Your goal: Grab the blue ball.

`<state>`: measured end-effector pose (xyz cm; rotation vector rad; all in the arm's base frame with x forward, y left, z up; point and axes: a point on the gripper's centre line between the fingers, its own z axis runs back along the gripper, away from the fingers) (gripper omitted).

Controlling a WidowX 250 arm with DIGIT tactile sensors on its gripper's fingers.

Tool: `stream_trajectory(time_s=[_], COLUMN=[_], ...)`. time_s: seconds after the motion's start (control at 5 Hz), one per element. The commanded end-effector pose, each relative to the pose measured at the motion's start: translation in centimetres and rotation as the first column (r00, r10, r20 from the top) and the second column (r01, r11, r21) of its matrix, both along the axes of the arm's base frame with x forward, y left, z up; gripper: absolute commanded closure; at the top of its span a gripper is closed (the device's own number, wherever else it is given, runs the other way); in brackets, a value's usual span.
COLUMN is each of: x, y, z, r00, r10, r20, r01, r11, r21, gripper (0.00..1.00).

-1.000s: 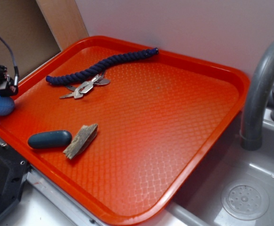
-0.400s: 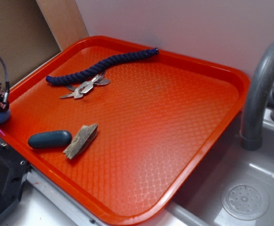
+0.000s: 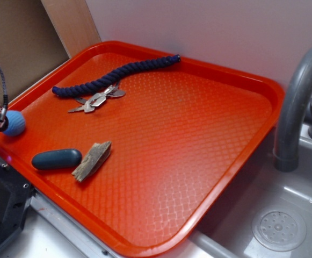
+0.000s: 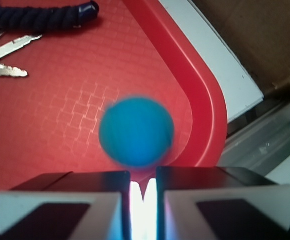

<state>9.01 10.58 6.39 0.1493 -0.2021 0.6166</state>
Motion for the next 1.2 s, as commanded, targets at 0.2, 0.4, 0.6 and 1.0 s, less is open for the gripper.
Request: stream_trajectory(time_s=[0.2,0.4,0.6,1.0], x=[1.0,1.7,2.4,4.3], y=[-0.3,0.3,0.8,1.7], z=[0.4,-0.1,-0.6,-0.1], r00=[0.995,0.962,0.938,0.911], r10=[0.102,0.267,0.339,0.41], r20=[0.011,0.059,0.074,0.041], r01=[-0.103,-0.269,-0.339,-0.409], r11=[0.994,0.963,0.941,0.912], r21=[0.025,0.028,0.0,-0.022], gripper=[1.0,0.0,0.0,0.0])
